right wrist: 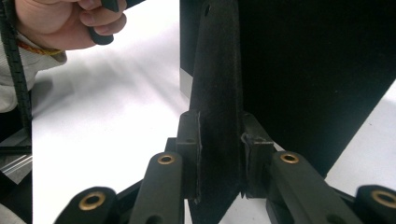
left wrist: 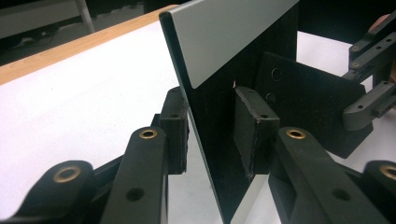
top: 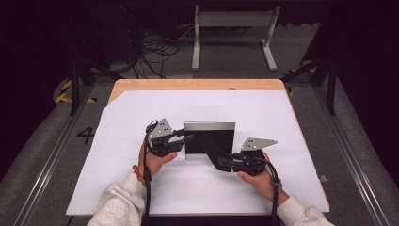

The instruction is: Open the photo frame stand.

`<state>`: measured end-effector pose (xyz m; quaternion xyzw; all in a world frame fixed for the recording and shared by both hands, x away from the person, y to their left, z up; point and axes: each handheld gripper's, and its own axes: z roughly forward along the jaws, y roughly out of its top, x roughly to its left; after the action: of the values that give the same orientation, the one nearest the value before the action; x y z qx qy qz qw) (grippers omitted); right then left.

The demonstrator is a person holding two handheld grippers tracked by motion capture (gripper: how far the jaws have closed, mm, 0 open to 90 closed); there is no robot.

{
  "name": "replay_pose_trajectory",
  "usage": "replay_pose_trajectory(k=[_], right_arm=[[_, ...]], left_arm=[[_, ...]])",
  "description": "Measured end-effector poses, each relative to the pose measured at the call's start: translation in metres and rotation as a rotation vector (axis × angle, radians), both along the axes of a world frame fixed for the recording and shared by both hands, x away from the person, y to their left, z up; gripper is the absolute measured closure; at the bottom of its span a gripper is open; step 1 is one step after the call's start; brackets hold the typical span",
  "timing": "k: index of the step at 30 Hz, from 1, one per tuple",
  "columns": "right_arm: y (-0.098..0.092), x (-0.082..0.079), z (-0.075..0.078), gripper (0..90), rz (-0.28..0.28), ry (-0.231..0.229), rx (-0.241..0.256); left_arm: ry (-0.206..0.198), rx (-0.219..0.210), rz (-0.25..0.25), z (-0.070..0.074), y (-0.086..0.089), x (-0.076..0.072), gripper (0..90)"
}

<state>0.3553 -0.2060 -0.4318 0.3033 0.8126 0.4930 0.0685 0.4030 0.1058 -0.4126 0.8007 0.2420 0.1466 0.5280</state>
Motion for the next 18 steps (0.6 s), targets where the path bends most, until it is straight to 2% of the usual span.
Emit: replay_pose_trajectory(k=[9, 14, 18], right_arm=[[0.0027, 0.0014, -0.0023, 74.6, -0.025, -0.019, -0.029], [0.0031, 0.0034, -0.0038, 75.4, -0.032, -0.017, -0.04], [0.0032, 0.0052, -0.006, 76.7, -0.037, -0.009, -0.048]], left_arm=[[-0.009, -0.002, 0.002, 0.0016, 0.0001, -0.0017, 69.3], [-0.036, 0.014, -0.001, 0.0037, -0.0008, -0.0039, 70.2], [-0.042, 0.018, -0.009, 0.0043, -0.0015, -0.0061, 70.4]])
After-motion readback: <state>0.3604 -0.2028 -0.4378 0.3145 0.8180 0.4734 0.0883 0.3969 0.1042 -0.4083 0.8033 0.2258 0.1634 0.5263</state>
